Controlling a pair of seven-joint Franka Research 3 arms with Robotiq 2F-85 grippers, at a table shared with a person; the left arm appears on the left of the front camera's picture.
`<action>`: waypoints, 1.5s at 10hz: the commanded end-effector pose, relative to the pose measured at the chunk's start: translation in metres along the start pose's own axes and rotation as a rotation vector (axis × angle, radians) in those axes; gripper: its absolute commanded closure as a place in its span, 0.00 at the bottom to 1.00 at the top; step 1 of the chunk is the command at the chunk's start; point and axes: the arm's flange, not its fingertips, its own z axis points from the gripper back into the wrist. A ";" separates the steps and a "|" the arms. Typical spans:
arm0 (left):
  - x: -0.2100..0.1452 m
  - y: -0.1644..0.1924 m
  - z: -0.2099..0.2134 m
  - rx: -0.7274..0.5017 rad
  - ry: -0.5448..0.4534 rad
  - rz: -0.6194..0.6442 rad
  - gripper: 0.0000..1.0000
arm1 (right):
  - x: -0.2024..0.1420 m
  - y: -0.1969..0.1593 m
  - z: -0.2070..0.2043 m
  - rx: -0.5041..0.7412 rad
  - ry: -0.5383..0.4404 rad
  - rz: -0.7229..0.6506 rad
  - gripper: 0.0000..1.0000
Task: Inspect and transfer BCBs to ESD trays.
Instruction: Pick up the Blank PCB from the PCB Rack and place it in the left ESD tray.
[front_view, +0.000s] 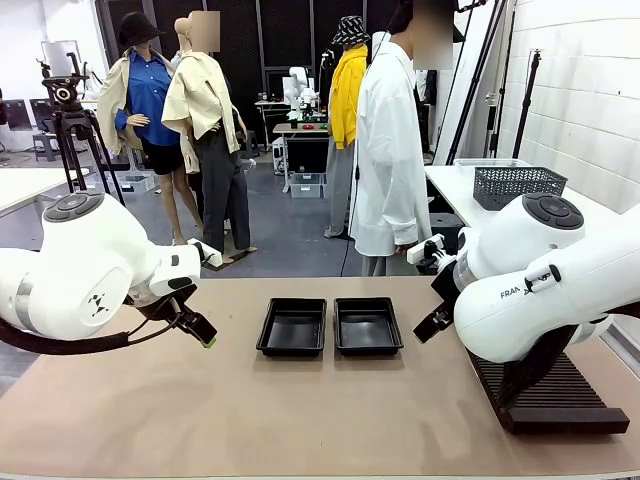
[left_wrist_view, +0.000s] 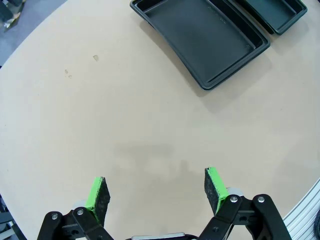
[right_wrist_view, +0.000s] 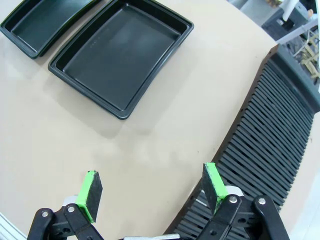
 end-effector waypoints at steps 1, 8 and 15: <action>0.002 0.009 0.007 -0.006 -0.001 -0.003 0.00 | 0.006 -0.007 0.012 0.043 0.013 -0.017 0.00; 0.028 0.151 0.089 -0.593 0.038 0.256 0.00 | 0.039 -0.125 0.108 0.623 0.115 -0.341 0.00; -0.107 0.307 0.129 -0.936 -0.253 0.725 0.00 | -0.133 -0.221 0.195 1.009 -0.415 -0.655 0.00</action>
